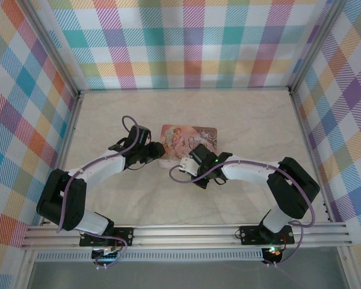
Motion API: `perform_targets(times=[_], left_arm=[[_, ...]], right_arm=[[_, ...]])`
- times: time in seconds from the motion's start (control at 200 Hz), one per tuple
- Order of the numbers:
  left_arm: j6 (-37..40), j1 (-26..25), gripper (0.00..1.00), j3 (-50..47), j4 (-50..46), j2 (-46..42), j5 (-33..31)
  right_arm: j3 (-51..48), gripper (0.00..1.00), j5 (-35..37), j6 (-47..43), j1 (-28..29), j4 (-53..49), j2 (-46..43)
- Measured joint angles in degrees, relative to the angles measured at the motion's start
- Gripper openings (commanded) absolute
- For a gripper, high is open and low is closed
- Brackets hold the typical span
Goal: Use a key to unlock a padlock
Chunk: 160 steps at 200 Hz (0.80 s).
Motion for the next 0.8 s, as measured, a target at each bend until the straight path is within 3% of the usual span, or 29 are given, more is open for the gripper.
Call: perform_targets(times=[0.345,0.8], left_arm=[[0.5,0.1,0.31,0.0,0.0,0.0,0.4],[1.7,0.3,0.31,0.0,-0.1,0.0,1.9]], right_arm=[[0.0,0.0,0.0,0.0,0.1,-0.1,0.0],[0.0,0.0,1.9,-2.3,0.3,-0.1,-0.7]])
